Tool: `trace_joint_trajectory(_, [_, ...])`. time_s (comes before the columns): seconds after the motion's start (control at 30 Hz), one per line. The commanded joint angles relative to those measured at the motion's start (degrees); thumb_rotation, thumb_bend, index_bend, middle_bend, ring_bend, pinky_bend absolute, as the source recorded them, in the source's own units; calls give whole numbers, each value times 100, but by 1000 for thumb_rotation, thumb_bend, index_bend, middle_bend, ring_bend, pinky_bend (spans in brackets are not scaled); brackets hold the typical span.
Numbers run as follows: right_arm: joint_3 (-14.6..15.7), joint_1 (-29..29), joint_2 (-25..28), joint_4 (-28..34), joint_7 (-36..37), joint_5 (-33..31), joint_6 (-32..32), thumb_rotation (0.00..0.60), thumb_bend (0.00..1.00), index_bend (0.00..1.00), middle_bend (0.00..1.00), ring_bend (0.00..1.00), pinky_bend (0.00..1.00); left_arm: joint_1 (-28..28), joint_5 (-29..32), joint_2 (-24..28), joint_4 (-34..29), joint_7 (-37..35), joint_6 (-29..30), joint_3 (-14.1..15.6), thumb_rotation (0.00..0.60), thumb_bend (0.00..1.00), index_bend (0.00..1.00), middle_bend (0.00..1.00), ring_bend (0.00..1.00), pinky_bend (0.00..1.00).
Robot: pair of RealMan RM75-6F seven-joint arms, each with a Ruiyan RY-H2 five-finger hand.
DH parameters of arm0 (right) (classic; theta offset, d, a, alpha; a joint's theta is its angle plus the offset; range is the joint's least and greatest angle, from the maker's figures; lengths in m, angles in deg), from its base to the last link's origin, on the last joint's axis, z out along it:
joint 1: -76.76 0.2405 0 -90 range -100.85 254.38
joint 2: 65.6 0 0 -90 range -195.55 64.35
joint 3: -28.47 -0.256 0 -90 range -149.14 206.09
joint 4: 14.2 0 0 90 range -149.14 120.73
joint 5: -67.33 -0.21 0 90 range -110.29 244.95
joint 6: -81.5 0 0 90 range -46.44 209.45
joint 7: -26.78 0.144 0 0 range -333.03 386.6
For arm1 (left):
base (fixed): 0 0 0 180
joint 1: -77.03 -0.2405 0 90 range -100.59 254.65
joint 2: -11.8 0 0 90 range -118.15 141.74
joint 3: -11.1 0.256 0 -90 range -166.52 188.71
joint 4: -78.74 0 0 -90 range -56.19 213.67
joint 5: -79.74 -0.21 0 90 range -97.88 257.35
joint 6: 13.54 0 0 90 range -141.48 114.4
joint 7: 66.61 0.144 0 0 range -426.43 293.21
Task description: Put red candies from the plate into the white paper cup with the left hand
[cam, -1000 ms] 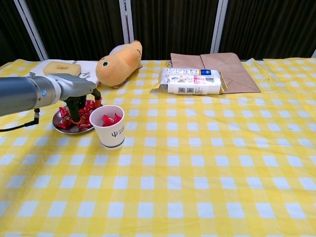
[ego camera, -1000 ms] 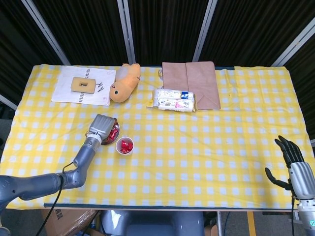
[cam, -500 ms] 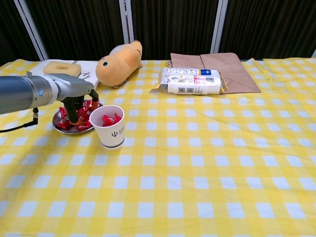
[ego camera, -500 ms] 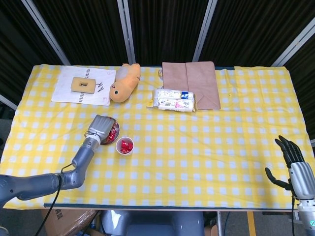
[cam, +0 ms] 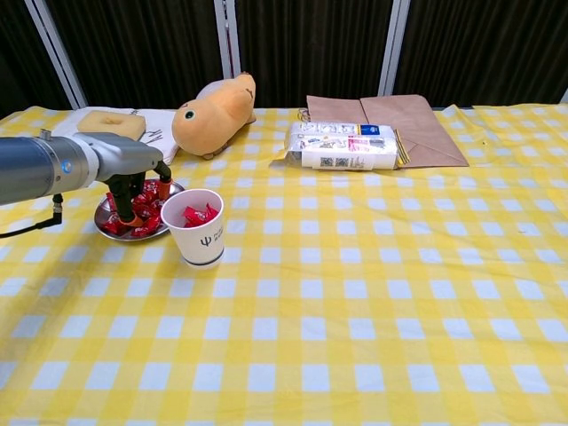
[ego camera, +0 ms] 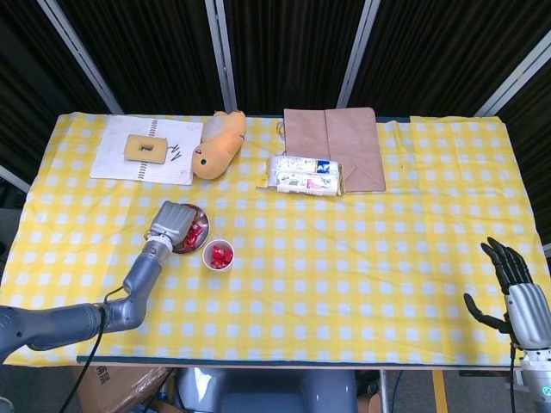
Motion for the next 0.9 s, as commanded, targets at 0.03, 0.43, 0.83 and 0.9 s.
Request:
trace_joint_trajectory(0.03, [5, -1, -5, -2, -1, 1, -4, 600, 424, 0, 0, 0, 0, 8, 6, -25, 46, -4, -21, 10, 600, 278, 354, 885, 1000, 972])
trace_joint_trajectory(0.43, [-3, 6, -5, -7, 7, 0, -8, 600, 424, 0, 0, 0, 0, -21, -26, -121, 184, -66, -53, 61, 600, 356, 461, 890, 1000, 972])
trace_joint_trajectory(0.83, [1, -4, -15, -8, -19, 5, 10, 600, 424, 0, 0, 0, 0, -68, -190, -6, 61, -168, 52, 20, 600, 372, 505, 890, 1000, 972])
trace_joint_trajectory(0.9, [0, -5, -16, -13, -21, 6, 13, 600, 424, 0, 0, 0, 0, -75, -204, 28, 26, -189, 70, 2, 600, 372, 507, 891, 1000, 972])
